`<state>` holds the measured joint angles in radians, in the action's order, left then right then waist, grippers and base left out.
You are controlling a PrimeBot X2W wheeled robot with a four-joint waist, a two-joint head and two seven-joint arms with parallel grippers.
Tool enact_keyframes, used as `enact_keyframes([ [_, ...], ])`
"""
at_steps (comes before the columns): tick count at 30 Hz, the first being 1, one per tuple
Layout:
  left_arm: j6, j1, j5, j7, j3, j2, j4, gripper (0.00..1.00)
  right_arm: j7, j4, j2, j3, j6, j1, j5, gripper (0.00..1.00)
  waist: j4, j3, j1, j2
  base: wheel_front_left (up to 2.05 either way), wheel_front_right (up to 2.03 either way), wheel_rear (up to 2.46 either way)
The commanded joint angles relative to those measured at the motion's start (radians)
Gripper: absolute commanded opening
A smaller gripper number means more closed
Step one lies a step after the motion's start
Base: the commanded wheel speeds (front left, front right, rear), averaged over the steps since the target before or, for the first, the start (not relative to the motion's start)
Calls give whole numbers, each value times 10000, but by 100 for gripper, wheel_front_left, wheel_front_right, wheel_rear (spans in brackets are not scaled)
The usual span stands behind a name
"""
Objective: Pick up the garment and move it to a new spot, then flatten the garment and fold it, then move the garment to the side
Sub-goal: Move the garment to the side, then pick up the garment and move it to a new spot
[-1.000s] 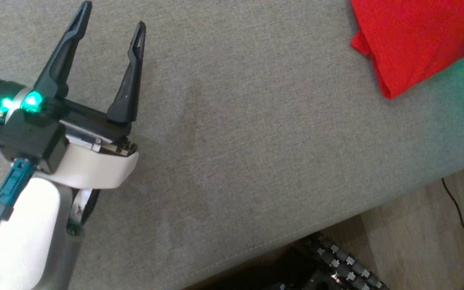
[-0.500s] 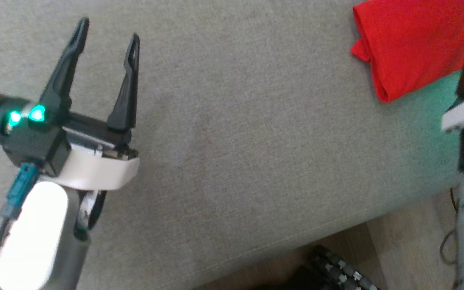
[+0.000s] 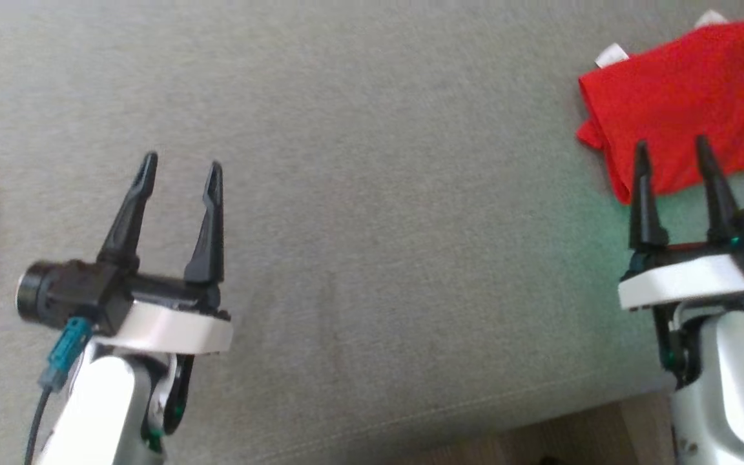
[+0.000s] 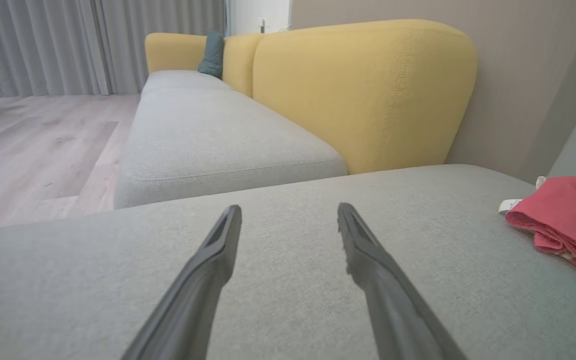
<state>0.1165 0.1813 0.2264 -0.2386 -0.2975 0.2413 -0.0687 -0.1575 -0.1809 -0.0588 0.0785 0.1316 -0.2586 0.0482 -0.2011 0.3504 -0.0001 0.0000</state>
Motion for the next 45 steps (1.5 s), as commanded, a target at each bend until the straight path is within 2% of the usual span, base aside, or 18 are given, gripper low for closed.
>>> enact_keyframes([
  [1, 61, 81, 39, -64, 448, 67, -254, 100, 60, 439, 11, -265, -9, 45, 77, 100, 448, -448, 1, 0, 0, 0, 0],
  [7, 136, -411, 197, -177, 635, -19, 202, 100, 567, 1260, 51, -881, -9, 668, 273, 100, 1006, -1132, 1, 0, 0, 0, 0],
  [15, 158, -1099, 276, -219, 705, -117, 577, 100, 1048, 1740, 72, -1066, -9, 1450, 561, 100, 1427, -2022, 1, 0, 0, 0, 0],
  [28, 201, -1688, 353, -229, 795, -214, 928, 100, 1447, 2073, 83, -1064, -9, 2296, 871, 100, 1589, -2748, 1, 0, 0, 0, 0],
  [45, 392, -1779, 218, -231, 758, -191, 1045, 100, 1487, 2063, 85, -1014, -9, 2365, 959, 100, 1675, -2872, 1, 0, 0, 0, 0],
])
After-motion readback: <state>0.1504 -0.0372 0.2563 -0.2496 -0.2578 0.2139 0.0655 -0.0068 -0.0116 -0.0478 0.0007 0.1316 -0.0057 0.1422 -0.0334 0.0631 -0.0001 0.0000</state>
